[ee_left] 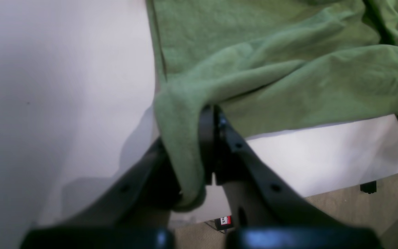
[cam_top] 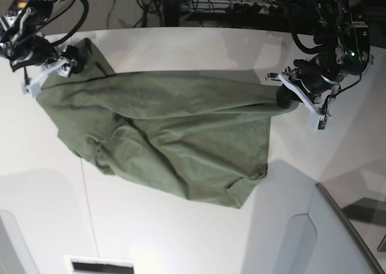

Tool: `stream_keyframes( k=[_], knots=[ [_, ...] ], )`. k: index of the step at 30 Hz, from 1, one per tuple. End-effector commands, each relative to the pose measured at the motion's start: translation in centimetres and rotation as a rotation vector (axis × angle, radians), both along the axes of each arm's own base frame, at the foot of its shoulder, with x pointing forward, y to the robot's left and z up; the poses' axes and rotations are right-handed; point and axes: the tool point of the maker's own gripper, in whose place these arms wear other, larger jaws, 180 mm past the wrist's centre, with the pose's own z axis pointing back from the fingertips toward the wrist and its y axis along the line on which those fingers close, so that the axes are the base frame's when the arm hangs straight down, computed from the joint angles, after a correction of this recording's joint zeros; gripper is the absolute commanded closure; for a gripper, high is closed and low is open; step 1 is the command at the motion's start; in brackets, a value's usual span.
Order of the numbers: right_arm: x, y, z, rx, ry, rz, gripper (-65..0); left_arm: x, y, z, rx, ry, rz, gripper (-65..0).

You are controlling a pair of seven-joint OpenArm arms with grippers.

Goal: Layout the t-shirt on the table in an organized manner, then fold the t-shirt properly
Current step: 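Grasp the shirt corners with both grippers and lift it taut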

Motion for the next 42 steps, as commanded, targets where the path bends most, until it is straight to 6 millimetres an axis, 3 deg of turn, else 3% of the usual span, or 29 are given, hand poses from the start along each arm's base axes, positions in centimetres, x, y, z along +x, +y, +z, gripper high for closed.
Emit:
stream_keyframes(
  k=[1,3,5,11,16,21,25,29,38,41,42],
  knots=[
    [1.3,-0.5,0.7,-0.011,-0.05,-0.005,-50.6,0.6,0.2,0.9,0.004,-0.038,-0.004,0.0],
    [1.2,-0.3,0.4,-0.002,-0.046,-0.009,-48.3,0.6,0.2,0.9,0.005,-0.038,-0.004,0.0],
    [1.1,-0.1,0.1,0.006,-0.041,-0.004,-41.4,0.7,0.3,0.9,0.008,-0.038,-0.003,0.0],
    [1.3,0.6,-0.5,0.036,-0.027,0.006,0.0,0.7,0.3,0.9,0.008,-0.038,-0.003,0.0],
    [1.8,-2.9,1.8,-0.063,-0.033,0.024,0.0,1.2,0.3,1.4,0.01,-0.056,-0.005,0.0],
    [1.4,-7.7,8.0,-0.259,-0.06,-0.015,0.0,3.0,1.9,3.3,0.054,-0.091,0.002,0.0],
    [1.8,-9.2,12.1,-0.38,-0.113,-0.025,0.0,3.8,4.1,4.8,0.081,-0.092,0.057,0.0],
    [0.6,-8.8,11.3,-0.369,-0.079,-0.018,0.0,3.5,3.9,4.5,0.085,-0.073,0.045,0.0],
    [-3.1,-7.8,9.3,-0.341,0.019,0.0,0.0,-1.1,0.2,0.3,0.053,0.082,-0.064,0.0],
    [-1.9,-6.9,8.9,-0.332,0.015,0.064,0.0,-0.9,-0.6,0.0,0.048,0.088,-0.089,0.0],
    [-0.2,-6.7,9.1,-0.332,-0.008,0.098,0.0,0.4,-1.3,0.7,0.044,0.056,-0.109,0.0]
  ],
)
